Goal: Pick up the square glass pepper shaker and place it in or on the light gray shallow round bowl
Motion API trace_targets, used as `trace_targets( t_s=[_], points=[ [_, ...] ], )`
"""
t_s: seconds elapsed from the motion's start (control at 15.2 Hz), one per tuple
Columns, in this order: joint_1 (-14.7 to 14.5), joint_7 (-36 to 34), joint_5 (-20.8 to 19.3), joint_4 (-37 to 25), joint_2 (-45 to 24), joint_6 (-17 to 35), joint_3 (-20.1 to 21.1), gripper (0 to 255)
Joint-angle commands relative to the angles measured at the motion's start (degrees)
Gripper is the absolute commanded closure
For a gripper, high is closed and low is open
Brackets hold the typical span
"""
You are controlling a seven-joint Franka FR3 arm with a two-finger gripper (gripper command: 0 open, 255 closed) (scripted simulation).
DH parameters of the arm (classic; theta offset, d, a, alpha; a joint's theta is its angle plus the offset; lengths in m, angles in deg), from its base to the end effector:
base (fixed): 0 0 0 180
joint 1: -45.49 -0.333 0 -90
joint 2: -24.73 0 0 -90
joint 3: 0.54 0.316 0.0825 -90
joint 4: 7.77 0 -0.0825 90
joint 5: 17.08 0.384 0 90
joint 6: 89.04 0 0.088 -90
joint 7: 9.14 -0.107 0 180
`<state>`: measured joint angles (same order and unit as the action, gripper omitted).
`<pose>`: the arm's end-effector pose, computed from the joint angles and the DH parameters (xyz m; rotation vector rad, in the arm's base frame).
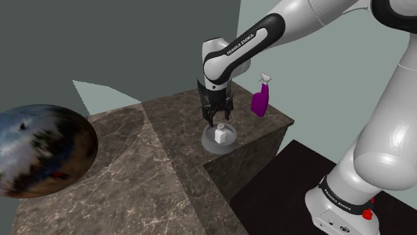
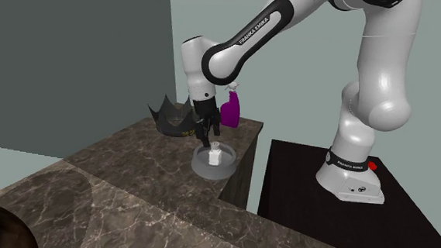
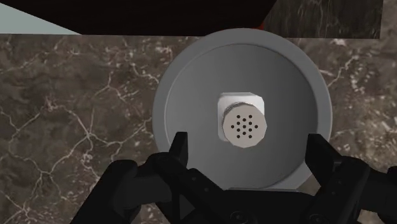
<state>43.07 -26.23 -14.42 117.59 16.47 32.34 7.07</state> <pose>0.5170 0.0934 0.3062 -3.1092 0.2351 0.3440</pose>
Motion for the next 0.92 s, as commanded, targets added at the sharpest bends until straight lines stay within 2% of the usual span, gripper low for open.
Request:
trace_targets(
  t_s=[0.0, 0.13, 0.4, 0.86],
  points=[
    [0.00, 0.00, 0.00, 0.00, 0.00, 0.00, 0.00, 0],
    [0.00, 0.00, 0.00, 0.00, 0.00, 0.00, 0.00, 0],
    [0.24, 0.13, 0.11, -4.86, 2.39, -7.24, -0.12, 0],
    [0.24, 0.13, 0.11, -4.86, 2.39, -7.24, -0.12, 0]
  ],
)
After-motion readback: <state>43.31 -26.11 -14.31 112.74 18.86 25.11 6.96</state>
